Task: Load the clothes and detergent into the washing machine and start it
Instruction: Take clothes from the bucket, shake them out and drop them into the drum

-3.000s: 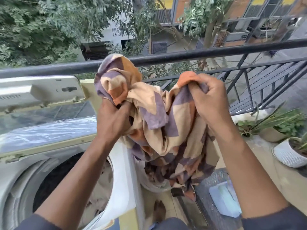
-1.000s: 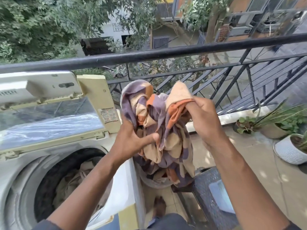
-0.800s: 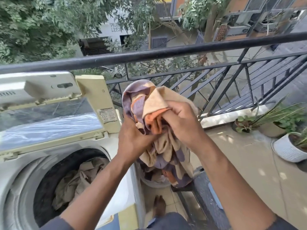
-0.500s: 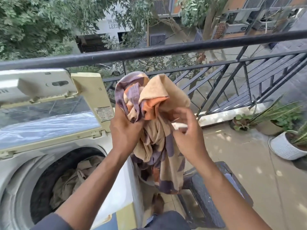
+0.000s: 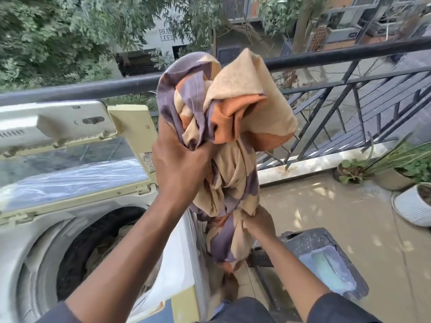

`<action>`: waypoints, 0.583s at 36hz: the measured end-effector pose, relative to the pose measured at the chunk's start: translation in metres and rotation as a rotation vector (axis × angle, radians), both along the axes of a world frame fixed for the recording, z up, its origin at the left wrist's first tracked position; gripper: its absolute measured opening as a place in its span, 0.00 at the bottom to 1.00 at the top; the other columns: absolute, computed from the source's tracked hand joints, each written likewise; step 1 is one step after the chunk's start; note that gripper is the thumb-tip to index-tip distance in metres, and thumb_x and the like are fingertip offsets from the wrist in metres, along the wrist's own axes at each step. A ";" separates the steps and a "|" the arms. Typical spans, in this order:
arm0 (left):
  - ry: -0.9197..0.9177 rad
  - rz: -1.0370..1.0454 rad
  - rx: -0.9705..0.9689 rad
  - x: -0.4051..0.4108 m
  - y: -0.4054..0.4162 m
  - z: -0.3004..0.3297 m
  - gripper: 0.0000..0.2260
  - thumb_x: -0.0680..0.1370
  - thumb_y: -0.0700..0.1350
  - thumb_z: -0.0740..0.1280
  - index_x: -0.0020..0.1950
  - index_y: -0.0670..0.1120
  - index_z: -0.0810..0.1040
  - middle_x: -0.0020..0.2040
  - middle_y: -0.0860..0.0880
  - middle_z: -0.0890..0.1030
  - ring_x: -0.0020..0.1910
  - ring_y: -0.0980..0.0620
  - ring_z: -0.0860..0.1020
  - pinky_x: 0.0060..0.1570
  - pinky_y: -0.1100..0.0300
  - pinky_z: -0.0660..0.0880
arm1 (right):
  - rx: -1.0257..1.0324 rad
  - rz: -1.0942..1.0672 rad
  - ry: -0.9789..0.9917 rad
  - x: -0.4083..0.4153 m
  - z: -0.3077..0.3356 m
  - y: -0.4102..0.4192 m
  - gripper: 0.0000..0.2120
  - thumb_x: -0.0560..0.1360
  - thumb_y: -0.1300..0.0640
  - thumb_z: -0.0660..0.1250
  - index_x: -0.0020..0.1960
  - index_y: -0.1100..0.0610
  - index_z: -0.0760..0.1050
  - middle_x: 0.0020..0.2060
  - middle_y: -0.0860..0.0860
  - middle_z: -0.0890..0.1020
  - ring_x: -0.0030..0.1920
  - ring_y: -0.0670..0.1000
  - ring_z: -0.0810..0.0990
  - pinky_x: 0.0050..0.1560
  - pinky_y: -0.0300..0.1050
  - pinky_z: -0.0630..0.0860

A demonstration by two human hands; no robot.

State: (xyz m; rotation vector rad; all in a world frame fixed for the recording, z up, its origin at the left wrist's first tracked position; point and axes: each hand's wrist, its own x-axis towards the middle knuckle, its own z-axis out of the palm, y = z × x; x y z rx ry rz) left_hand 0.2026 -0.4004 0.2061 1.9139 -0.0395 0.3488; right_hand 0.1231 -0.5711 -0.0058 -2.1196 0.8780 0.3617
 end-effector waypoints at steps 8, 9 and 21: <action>-0.007 -0.006 0.254 -0.002 0.012 -0.031 0.26 0.72 0.54 0.79 0.64 0.50 0.71 0.47 0.52 0.86 0.45 0.44 0.84 0.41 0.47 0.80 | -0.018 -0.086 -0.070 0.005 0.033 -0.054 0.17 0.73 0.48 0.59 0.52 0.56 0.80 0.52 0.62 0.84 0.54 0.65 0.82 0.47 0.49 0.74; -0.020 -0.011 0.287 -0.001 0.013 -0.036 0.27 0.73 0.53 0.79 0.66 0.49 0.71 0.48 0.50 0.86 0.45 0.41 0.84 0.41 0.46 0.79 | -0.024 -0.120 -0.084 0.007 0.036 -0.062 0.16 0.74 0.51 0.60 0.54 0.57 0.80 0.51 0.62 0.84 0.53 0.65 0.82 0.47 0.49 0.74; 0.061 -0.031 0.438 0.002 0.011 -0.068 0.28 0.78 0.66 0.67 0.65 0.47 0.65 0.51 0.44 0.83 0.47 0.39 0.81 0.43 0.49 0.75 | 0.268 -0.163 -0.551 0.015 0.141 -0.066 0.16 0.78 0.50 0.66 0.42 0.64 0.79 0.29 0.62 0.79 0.28 0.59 0.77 0.29 0.52 0.72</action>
